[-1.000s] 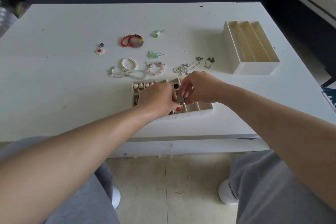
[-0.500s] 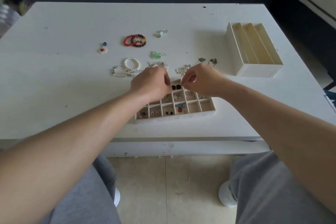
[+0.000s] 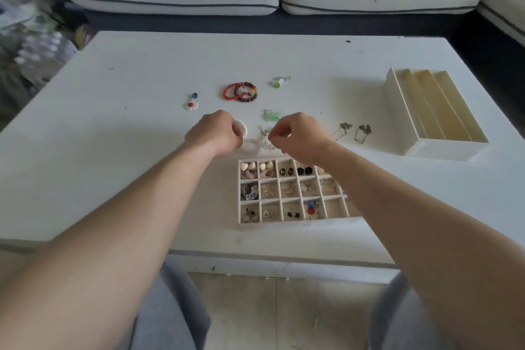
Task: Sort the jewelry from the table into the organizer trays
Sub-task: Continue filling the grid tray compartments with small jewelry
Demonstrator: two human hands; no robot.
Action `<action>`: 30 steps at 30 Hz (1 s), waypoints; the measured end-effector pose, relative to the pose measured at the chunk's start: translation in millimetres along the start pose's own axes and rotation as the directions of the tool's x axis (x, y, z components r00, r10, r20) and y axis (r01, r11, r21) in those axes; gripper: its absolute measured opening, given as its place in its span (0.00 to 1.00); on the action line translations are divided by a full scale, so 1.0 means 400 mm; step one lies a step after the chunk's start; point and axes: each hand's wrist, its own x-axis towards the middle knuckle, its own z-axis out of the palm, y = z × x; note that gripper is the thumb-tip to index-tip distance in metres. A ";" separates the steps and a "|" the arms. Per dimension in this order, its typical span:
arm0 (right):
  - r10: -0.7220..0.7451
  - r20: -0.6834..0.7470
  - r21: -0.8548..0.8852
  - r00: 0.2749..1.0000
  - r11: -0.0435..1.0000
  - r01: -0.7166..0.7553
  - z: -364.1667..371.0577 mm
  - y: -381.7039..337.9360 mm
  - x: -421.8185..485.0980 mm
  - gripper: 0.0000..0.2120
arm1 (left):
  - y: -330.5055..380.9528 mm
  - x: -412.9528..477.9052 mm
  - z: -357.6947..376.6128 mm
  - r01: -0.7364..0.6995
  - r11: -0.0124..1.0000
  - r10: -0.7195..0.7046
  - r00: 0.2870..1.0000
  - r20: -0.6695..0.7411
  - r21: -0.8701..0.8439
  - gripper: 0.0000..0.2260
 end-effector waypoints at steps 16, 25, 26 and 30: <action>0.116 -0.044 0.154 0.992 0.982 -0.108 0.114 -0.061 0.248 0.13 | -0.156 0.264 -0.038 0.202 0.979 -0.204 0.928 -0.311 -0.039 0.22; 0.068 -0.092 0.178 0.993 0.983 -0.051 0.141 -0.077 0.300 0.14 | -0.204 0.324 -0.026 0.200 0.978 -0.180 0.951 -0.250 0.056 0.14; 0.069 -0.094 0.171 0.993 0.984 -0.052 0.139 -0.076 0.299 0.14 | -0.202 0.324 -0.026 0.184 0.983 -0.171 0.954 -0.245 0.030 0.14; 0.068 -0.099 0.169 0.993 0.984 -0.051 0.128 -0.076 0.283 0.15 | -0.182 0.302 -0.027 0.183 0.982 -0.187 0.956 -0.227 -0.039 0.10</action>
